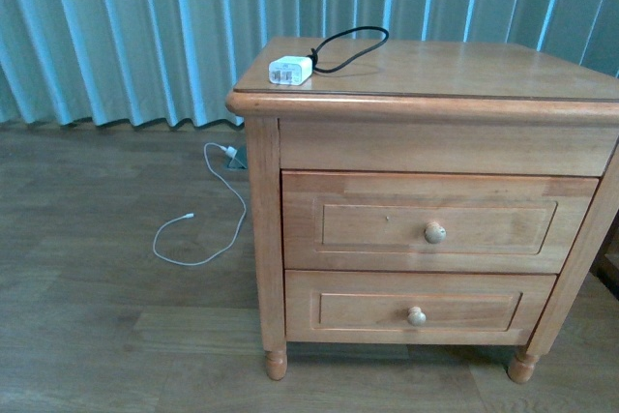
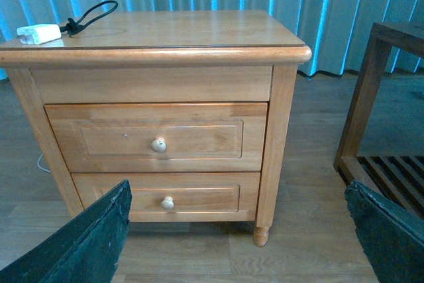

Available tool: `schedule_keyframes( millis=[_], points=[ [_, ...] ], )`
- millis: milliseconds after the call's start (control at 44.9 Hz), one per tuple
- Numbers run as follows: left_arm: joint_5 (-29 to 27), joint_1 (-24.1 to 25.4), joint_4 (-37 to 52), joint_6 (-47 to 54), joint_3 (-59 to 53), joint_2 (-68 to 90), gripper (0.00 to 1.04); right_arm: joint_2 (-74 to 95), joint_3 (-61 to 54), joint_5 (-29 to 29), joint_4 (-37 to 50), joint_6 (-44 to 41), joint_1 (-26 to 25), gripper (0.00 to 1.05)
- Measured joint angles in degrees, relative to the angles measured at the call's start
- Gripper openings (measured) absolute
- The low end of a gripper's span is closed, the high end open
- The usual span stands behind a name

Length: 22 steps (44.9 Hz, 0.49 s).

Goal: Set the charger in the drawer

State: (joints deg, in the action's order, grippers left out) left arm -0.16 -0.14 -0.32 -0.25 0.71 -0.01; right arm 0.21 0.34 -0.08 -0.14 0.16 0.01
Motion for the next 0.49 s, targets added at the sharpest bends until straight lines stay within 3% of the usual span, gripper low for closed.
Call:
schedule_keyframes(
  millis=[490],
  points=[
    [0.0, 0.0, 0.0, 0.0, 0.0, 0.0, 0.99, 0.0, 0.0, 0.0, 0.0, 0.0, 0.0, 0.96]
  ],
)
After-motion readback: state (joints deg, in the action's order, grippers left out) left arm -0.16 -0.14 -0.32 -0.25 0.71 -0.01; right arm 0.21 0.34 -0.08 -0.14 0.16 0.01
